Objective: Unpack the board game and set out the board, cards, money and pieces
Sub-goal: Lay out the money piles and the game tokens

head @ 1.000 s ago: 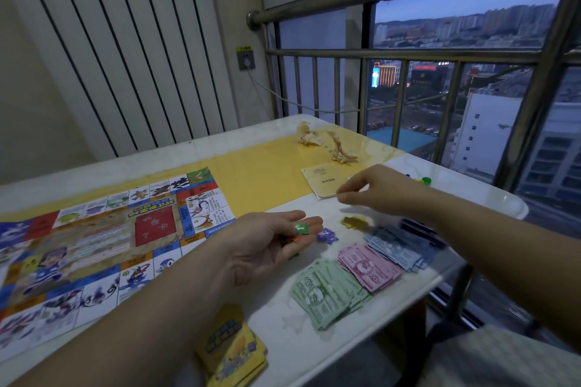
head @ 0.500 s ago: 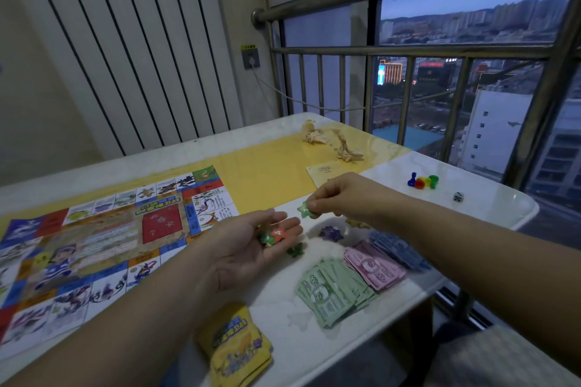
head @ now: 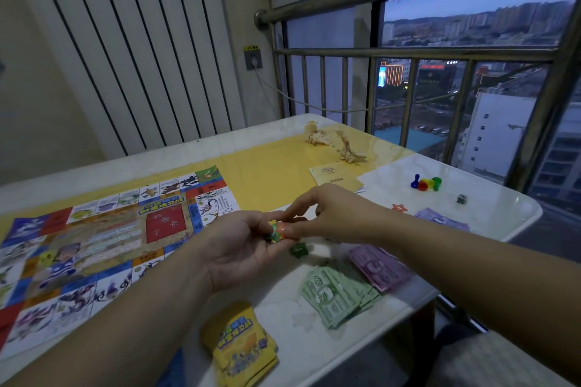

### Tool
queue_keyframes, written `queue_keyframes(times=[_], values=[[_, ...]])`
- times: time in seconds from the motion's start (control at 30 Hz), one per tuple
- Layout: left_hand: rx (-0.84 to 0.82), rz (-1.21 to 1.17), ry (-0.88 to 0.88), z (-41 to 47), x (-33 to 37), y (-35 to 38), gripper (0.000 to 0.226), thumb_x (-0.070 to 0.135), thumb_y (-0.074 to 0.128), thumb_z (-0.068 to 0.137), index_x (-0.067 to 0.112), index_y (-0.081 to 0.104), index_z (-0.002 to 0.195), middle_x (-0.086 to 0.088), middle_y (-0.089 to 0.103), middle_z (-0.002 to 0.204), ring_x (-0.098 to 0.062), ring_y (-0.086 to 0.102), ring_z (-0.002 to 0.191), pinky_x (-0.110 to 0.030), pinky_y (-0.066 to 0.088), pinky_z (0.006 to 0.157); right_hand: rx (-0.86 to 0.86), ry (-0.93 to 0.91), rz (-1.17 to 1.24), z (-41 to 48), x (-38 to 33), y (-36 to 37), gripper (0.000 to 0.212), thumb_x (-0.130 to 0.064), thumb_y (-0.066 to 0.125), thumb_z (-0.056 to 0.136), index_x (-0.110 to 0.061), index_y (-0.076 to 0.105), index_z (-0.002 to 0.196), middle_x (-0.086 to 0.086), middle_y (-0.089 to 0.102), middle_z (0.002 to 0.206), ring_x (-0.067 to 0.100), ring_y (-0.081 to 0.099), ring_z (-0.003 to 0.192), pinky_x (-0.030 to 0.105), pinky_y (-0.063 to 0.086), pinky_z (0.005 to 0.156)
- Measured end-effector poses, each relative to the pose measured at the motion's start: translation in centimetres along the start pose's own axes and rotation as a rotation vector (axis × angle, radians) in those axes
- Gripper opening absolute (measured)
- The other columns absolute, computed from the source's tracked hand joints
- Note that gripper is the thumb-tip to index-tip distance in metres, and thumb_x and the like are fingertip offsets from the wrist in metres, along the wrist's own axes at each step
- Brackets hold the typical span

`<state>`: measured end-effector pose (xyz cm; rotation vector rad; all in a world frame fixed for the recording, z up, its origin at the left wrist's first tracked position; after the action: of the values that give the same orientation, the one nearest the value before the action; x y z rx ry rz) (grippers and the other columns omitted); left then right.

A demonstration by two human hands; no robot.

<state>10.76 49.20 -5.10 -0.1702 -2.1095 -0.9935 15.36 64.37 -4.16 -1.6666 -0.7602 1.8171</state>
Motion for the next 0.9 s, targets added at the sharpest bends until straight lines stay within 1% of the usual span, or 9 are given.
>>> queue_keyframes(times=[0.13, 0.2, 0.27, 0.43, 0.5, 0.57, 0.63, 0.73, 0.9], values=[[0.019, 0.04, 0.003, 0.5, -0.5, 0.6, 0.039, -0.013, 0.024, 0.087, -0.015, 0.058, 0.104, -0.029, 0.057, 0.109, -0.028, 0.061, 0.089, -0.041, 0.055, 0.07, -0.007, 0.035, 0.019, -0.2, 0.5, -0.7, 0.019, -0.035, 0.074, 0.079, -0.024, 0.073, 0.094, -0.019, 0.06, 0.082, -0.01, 0.048, 0.051, 0.013, 0.038, 0.05], [-0.008, 0.035, -0.006, 0.8, -0.6, 0.9, 0.039, -0.013, 0.024, 0.089, -0.015, 0.054, 0.113, -0.033, 0.055, 0.117, -0.031, 0.062, 0.094, -0.04, 0.056, 0.071, -0.017, 0.061, 0.063, -0.5, 0.8, -1.2, 0.012, -0.032, 0.074, 0.08, -0.022, 0.072, 0.086, -0.024, 0.061, 0.066, -0.009, 0.048, 0.051, 0.009, 0.037, 0.048], [-0.033, 0.031, -0.012, 0.9, -0.7, 1.3, 0.039, -0.013, 0.023, 0.09, -0.016, 0.052, 0.115, -0.037, 0.055, 0.118, -0.036, 0.062, 0.096, -0.041, 0.055, 0.073, -0.004, 0.098, 0.142, -0.7, 1.2, -1.8, 0.009, -0.03, 0.072, 0.082, -0.021, 0.072, 0.081, -0.016, 0.064, 0.065, -0.008, 0.05, 0.051, 0.005, 0.037, 0.049], [0.02, 0.016, -0.033, 1.7, -0.8, 2.0, 0.033, -0.006, 0.03, 0.093, -0.012, 0.056, 0.111, -0.025, 0.066, 0.1, -0.028, 0.063, 0.083, -0.036, 0.057, 0.065, 0.155, 0.187, 0.246, -1.3, 3.3, -4.9, 0.006, -0.026, 0.068, 0.084, -0.022, 0.071, 0.08, -0.01, 0.069, 0.076, 0.006, 0.055, 0.072, 0.02, 0.037, 0.061], [0.059, 0.028, -0.04, 2.2, -0.9, 2.3, 0.029, 0.002, 0.036, 0.093, -0.008, 0.06, 0.105, -0.018, 0.066, 0.09, -0.019, 0.059, 0.074, -0.027, 0.056, 0.058, 0.226, 0.225, 0.183, -1.5, 4.7, -6.2, 0.006, -0.022, 0.067, 0.086, -0.024, 0.07, 0.081, -0.008, 0.069, 0.081, 0.021, 0.062, 0.08, 0.032, 0.05, 0.065], [0.101, 0.032, -0.044, 2.7, -1.0, 2.7, 0.029, 0.011, 0.039, 0.094, -0.004, 0.063, 0.097, -0.014, 0.066, 0.082, -0.015, 0.054, 0.068, -0.021, 0.053, 0.052, 0.29, 0.269, 0.098, -1.6, 6.6, -7.2, 0.007, -0.019, 0.066, 0.086, -0.022, 0.07, 0.082, -0.006, 0.07, 0.083, 0.03, 0.064, 0.089, 0.045, 0.054, 0.084], [0.136, 0.035, -0.044, 3.1, -1.1, 3.1, 0.029, 0.015, 0.039, 0.096, 0.0, 0.064, 0.093, -0.01, 0.066, 0.076, -0.012, 0.049, 0.063, -0.017, 0.048, 0.045, 0.317, 0.305, 0.005, -1.9, 8.5, -8.0, 0.007, -0.017, 0.065, 0.087, -0.018, 0.071, 0.084, -0.002, 0.072, 0.089, 0.019, 0.065, 0.085, 0.034, 0.053, 0.084], [0.178, 0.027, -0.032, 3.6, -1.4, 3.4, 0.028, 0.013, 0.037, 0.096, 0.004, 0.063, 0.09, -0.006, 0.062, 0.065, -0.01, 0.049, 0.049, -0.013, 0.041, 0.039, 0.331, 0.347, -0.107, -2.4, 10.4, -8.6, 0.008, -0.018, 0.064, 0.088, -0.015, 0.072, 0.088, 0.002, 0.072, 0.095, 0.005, 0.057, 0.074, 0.014, 0.041, 0.063], [0.201, 0.017, -0.022, 4.1, -1.6, 3.5, 0.024, 0.009, 0.039, 0.094, 0.004, 0.061, 0.088, -0.003, 0.056, 0.061, -0.01, 0.049, 0.043, -0.013, 0.039, 0.038, 0.288, 0.389, -0.189, -2.7, 11.7, -8.7, 0.016, -0.019, 0.063, 0.089, -0.011, 0.073, 0.099, 0.003, 0.07, 0.094, 0.006, 0.055, 0.071, 0.018, 0.039, 0.062]])
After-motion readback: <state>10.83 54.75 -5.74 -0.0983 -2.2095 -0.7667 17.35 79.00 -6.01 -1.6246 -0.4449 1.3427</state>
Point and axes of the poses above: each hand's wrist, its own z-axis towards the middle knuckle, its own y-axis out of the palm, x = y × z, the point moved 1 cm from there along z, towards the middle knuckle
